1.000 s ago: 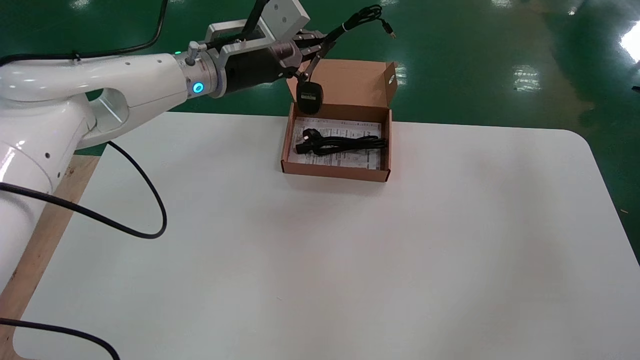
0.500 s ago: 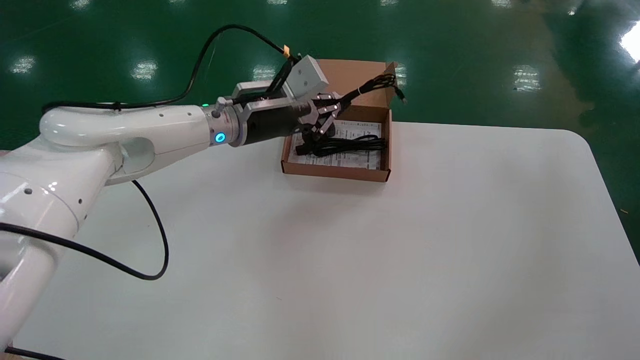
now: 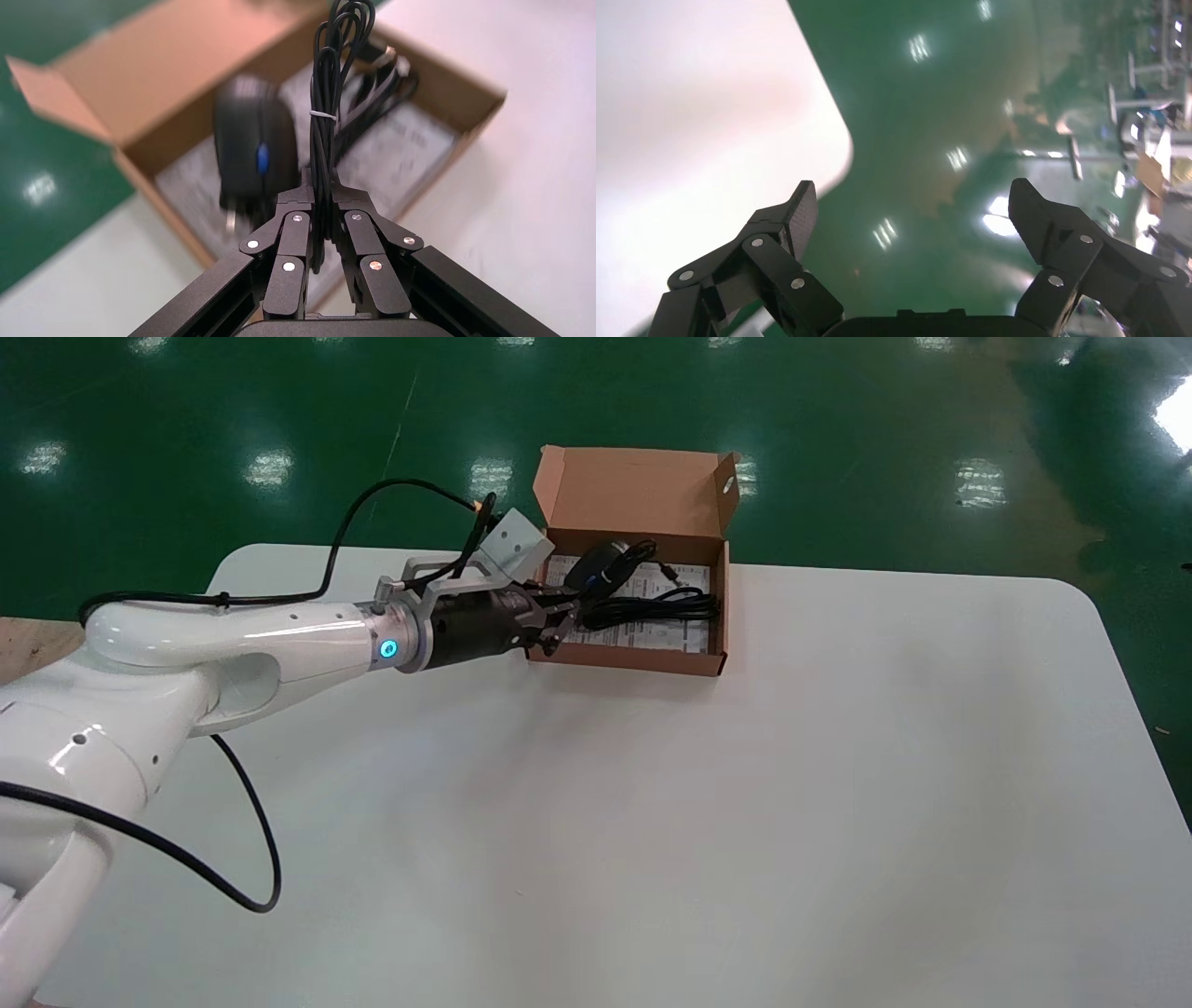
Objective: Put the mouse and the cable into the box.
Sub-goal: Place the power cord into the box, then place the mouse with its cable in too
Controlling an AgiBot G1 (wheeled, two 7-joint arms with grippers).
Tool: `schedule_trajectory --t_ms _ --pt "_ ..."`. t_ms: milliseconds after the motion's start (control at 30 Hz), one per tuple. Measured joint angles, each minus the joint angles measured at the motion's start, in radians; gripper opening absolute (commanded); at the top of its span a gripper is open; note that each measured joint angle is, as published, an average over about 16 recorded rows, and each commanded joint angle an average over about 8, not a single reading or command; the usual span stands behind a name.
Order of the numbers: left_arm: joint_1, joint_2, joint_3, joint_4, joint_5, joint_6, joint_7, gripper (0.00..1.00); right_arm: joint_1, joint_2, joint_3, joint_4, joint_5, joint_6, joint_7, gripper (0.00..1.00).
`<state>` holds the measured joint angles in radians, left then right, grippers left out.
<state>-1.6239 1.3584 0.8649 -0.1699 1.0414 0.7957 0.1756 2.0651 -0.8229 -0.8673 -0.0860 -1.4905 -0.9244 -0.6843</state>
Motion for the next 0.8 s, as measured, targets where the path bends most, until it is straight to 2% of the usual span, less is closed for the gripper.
schedule_trajectory --t_ms 100,133,500,800 --pt "-0.003 -0.001 0.014 0.012 0.007 -0.003 -0.033 0.98 -0.006 -0.010 0.003 0.000 0.002 -0.014 0.002 1.00" --pt "-0.004 -0.001 0.018 0.014 0.010 -0.004 -0.041 1.00 -0.008 -0.013 0.004 0.000 0.003 -0.017 0.003 1.00" --pt "-0.004 -0.009 0.024 0.007 0.017 0.001 -0.060 1.00 -0.025 -0.017 0.014 0.015 0.016 -0.035 0.015 1.00" --pt "0.042 -0.070 -0.029 -0.086 -0.011 0.059 -0.082 1.00 -0.107 0.004 0.063 0.130 0.079 -0.078 0.088 1.00"
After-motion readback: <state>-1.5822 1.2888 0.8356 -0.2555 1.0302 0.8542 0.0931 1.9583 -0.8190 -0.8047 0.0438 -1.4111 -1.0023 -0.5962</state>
